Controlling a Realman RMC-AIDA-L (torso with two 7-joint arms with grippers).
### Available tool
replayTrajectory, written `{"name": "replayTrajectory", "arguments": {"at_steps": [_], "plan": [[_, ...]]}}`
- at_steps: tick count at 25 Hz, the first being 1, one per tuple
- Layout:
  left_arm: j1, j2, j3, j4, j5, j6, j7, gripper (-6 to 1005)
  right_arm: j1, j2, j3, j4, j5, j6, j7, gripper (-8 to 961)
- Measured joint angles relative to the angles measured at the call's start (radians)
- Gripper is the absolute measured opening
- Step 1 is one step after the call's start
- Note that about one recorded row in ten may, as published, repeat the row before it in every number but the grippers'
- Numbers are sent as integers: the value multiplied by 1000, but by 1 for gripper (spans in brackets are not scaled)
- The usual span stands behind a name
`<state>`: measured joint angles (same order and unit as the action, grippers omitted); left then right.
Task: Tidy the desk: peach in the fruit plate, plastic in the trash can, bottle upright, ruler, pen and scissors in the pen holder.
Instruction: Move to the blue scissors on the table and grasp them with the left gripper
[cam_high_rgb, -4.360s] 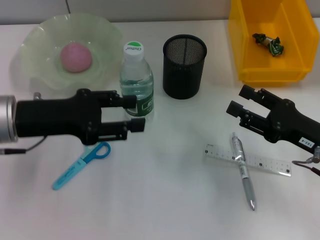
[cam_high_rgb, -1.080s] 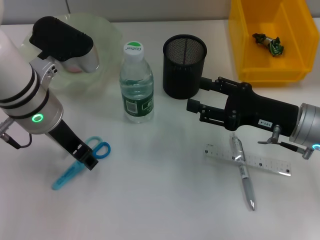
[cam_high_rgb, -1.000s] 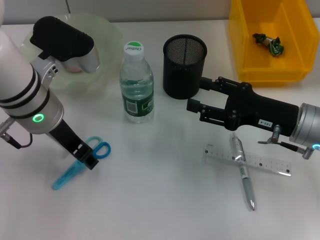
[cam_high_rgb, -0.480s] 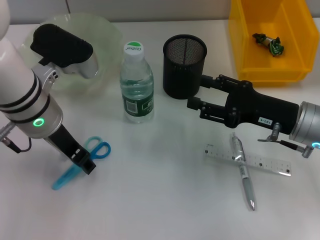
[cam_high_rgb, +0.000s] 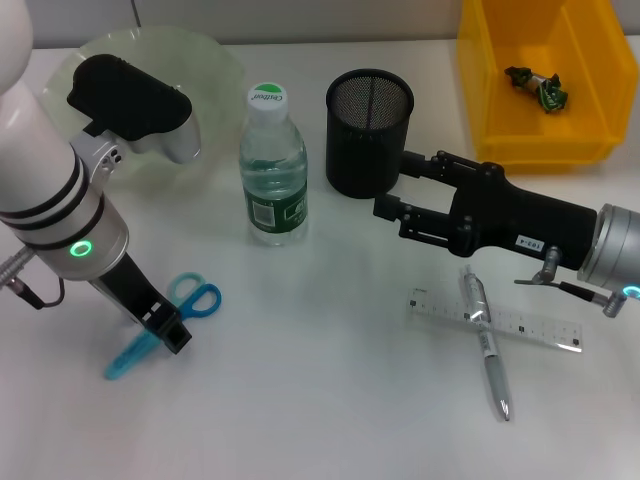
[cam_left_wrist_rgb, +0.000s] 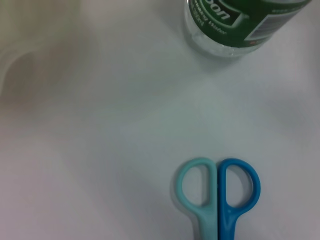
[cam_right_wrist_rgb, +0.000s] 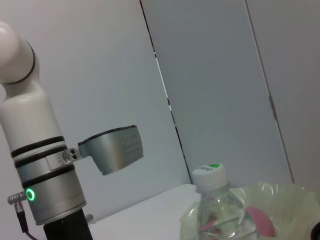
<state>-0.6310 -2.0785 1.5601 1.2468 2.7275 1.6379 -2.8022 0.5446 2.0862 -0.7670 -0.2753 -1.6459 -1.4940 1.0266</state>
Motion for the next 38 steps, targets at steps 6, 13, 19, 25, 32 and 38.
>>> {"name": "replayTrajectory", "arguments": {"at_steps": [6, 13, 19, 25, 32, 38], "plan": [[0, 0, 0, -6, 15, -6, 0, 617, 0, 0, 0, 2, 0, 0, 0, 740], [-2, 0, 0, -13, 25, -7, 0, 617, 0, 0, 0, 2, 0, 0, 0, 740], [-5, 0, 0, -23, 19, -7, 5, 617, 0, 0, 0, 4, 0, 0, 0, 741], [-7, -1, 0, -30, 16, -9, 5, 617, 0, 0, 0, 4, 0, 0, -1, 741], [-9, -1, 0, -34, 15, -11, 6, 617, 0, 0, 0, 4, 1, 0, -4, 741], [-10, -2, 0, -48, 15, -12, 6, 616, 0, 0, 0, 4, 2, -1, -3, 741]]}}
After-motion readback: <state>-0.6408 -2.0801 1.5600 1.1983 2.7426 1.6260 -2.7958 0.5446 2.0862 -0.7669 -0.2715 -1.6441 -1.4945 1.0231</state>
